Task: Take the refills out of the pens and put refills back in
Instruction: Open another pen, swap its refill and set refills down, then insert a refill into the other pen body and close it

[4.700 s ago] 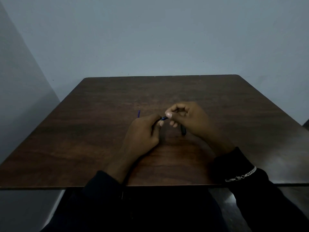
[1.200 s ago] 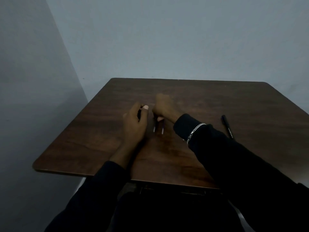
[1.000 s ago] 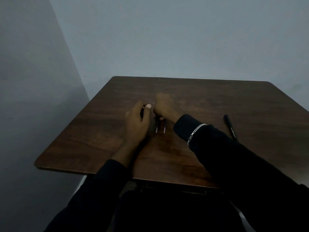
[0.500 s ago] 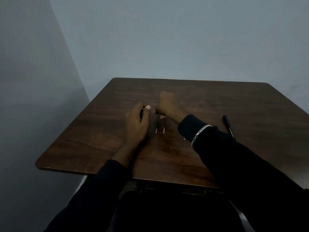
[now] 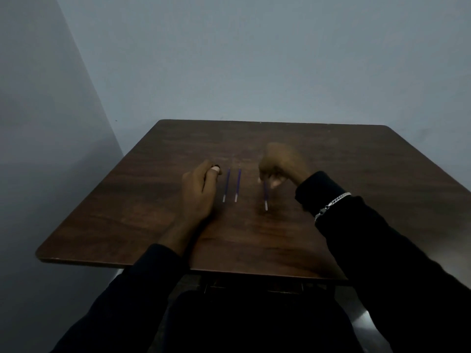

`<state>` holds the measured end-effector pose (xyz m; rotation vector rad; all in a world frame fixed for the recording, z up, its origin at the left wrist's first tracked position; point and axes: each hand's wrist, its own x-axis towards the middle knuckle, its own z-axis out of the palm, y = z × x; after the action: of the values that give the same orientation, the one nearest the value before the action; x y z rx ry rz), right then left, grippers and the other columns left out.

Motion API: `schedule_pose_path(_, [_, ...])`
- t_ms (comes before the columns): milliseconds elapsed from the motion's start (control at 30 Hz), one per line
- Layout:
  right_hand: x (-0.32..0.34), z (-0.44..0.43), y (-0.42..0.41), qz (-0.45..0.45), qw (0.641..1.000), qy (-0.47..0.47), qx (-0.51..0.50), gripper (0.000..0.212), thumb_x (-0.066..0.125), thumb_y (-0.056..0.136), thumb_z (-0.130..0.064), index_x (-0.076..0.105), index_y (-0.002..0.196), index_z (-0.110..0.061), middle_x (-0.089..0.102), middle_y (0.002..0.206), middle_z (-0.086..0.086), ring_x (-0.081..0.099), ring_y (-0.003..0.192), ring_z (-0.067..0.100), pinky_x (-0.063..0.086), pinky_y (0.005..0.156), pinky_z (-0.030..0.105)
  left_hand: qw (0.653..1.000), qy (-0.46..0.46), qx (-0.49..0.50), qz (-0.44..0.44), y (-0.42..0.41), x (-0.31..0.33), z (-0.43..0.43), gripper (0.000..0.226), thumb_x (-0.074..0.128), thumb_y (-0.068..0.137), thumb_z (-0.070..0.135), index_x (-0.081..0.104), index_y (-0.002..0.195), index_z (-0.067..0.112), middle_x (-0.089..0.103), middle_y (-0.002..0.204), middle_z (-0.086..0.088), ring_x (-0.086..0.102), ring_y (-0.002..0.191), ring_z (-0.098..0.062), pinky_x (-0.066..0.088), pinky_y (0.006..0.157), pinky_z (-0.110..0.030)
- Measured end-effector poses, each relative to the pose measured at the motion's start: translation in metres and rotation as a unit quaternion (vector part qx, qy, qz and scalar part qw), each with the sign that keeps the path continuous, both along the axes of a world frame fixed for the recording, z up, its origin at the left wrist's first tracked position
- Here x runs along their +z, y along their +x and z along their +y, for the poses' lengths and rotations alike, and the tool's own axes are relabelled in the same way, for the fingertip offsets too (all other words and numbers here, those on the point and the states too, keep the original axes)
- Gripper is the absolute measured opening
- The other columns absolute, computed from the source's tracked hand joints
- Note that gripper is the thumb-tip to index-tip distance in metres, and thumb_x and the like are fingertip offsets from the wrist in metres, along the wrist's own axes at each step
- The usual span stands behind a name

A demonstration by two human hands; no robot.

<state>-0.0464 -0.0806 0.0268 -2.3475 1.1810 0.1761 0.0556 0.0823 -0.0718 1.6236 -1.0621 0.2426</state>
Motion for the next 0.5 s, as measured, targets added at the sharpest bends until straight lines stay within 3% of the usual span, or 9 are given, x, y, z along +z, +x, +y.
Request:
schedule_pose_path(133, [-0.010,0.002,0.000,0.054,0.998,0.027,-0.032,0.013,0.068,0.097,-0.010,0.069,0.094,0.002,0.075,0.108,0.011,0.070,0.079,0.019,0.054,0.102,0.038,1.000,0.009,-0.005,-0.019,-0.010,0.003,0.001,0.034,0.046,0.105,0.013,0.059,0.076,0.004,0.053,0.061,0.001,0.050,0.056,-0.015,0.035,0.051,-0.024])
schedule_pose_path(233, [-0.013,0.003,0.002,0.059,0.998,-0.004,-0.021,0.018,0.065,0.099,-0.008,0.070,0.113,0.002,0.067,0.133,0.011,0.066,0.120,0.022,0.048,0.110,0.038,0.999,0.027,-0.009,-0.039,-0.015,0.006,0.000,0.032,0.047,0.107,0.010,0.060,0.078,0.008,0.054,0.063,0.003,0.052,0.058,-0.015,0.035,0.053,-0.017])
schedule_pose_path(300, [-0.017,0.002,0.003,0.029,0.999,-0.034,-0.011,0.009,0.064,0.099,-0.007,0.067,0.092,0.000,0.060,0.142,0.010,0.057,0.133,0.023,0.047,0.109,0.034,0.998,0.034,-0.011,-0.050,-0.017,0.008,0.000,0.032,0.047,0.107,0.011,0.060,0.078,0.009,0.056,0.064,0.001,0.052,0.058,-0.015,0.038,0.054,-0.023])
schedule_pose_path(333, [-0.019,0.002,0.003,0.030,0.998,-0.058,0.001,0.019,0.064,0.098,-0.006,0.061,0.079,-0.002,0.062,0.138,0.010,0.058,0.132,0.023,0.049,0.101,0.030,0.998,0.037,-0.012,-0.054,-0.019,0.009,-0.001,0.031,0.047,0.108,0.011,0.060,0.079,0.009,0.056,0.065,0.001,0.053,0.058,-0.014,0.040,0.055,-0.026])
schedule_pose_path(400, [-0.019,0.007,0.005,0.040,0.996,-0.082,0.016,0.030,0.065,0.095,-0.005,0.054,0.067,-0.005,0.069,0.110,0.010,0.063,0.122,0.022,0.048,0.088,0.033,0.997,0.044,-0.013,-0.056,-0.023,0.011,-0.002,0.031,0.048,0.108,0.010,0.061,0.080,0.007,0.057,0.067,0.000,0.053,0.059,-0.014,0.044,0.056,-0.035])
schedule_pose_path(433, [-0.020,0.010,0.005,0.042,0.994,-0.093,0.025,0.032,0.065,0.094,-0.005,0.052,0.065,-0.006,0.065,0.094,0.010,0.063,0.113,0.023,0.049,0.088,0.035,0.997,0.043,-0.014,-0.057,-0.025,0.012,-0.002,0.031,0.048,0.108,0.010,0.061,0.080,0.007,0.057,0.067,-0.001,0.053,0.060,-0.016,0.044,0.057,-0.039])
schedule_pose_path(500, [-0.026,0.008,0.006,0.029,0.993,-0.107,0.035,0.030,0.064,0.093,-0.004,0.052,0.066,-0.007,0.057,0.090,0.011,0.057,0.098,0.023,0.051,0.091,0.035,0.997,0.033,-0.022,-0.064,-0.031,0.015,-0.002,0.030,0.047,0.107,0.011,0.059,0.079,0.008,0.057,0.066,-0.001,0.053,0.059,-0.016,0.044,0.057,-0.044])
